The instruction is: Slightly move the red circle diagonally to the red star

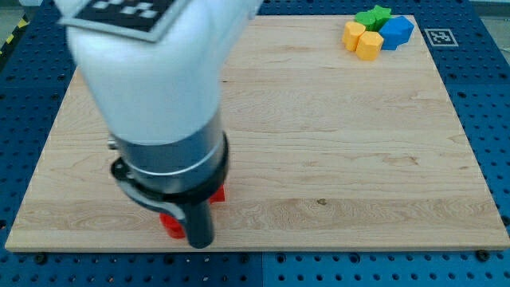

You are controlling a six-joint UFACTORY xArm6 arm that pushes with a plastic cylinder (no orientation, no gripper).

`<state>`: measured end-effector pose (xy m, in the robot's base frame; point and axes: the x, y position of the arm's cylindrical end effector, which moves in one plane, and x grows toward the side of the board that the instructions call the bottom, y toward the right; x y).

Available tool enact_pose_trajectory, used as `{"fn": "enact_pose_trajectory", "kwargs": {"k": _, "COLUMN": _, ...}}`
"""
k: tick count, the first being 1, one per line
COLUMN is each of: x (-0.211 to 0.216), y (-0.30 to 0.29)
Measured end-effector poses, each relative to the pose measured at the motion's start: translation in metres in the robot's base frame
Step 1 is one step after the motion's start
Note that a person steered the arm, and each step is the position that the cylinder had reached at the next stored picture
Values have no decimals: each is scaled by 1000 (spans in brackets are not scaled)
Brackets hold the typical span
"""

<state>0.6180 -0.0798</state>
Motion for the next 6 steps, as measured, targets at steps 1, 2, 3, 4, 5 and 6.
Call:
{"fn": "enact_pose_trajectory", "kwargs": {"k": 1, "x": 0, "y": -36}}
{"fn": "enact_pose_trajectory", "kwargs": {"k": 2, "x": 0, "y": -46}}
{"fn": "enact_pose_trajectory", "kwargs": {"k": 3, "x": 0, "y": 3}}
{"fn": "enact_pose_trajectory", "kwargs": {"k": 4, "x": -6, "y": 62}}
{"fn": "enact_pose_trajectory", "kwargs": {"k": 5, "x": -47, "y": 64}}
{"fn": "enact_pose_trajectory", "kwargs": {"k": 6, "x": -77, "y": 64}}
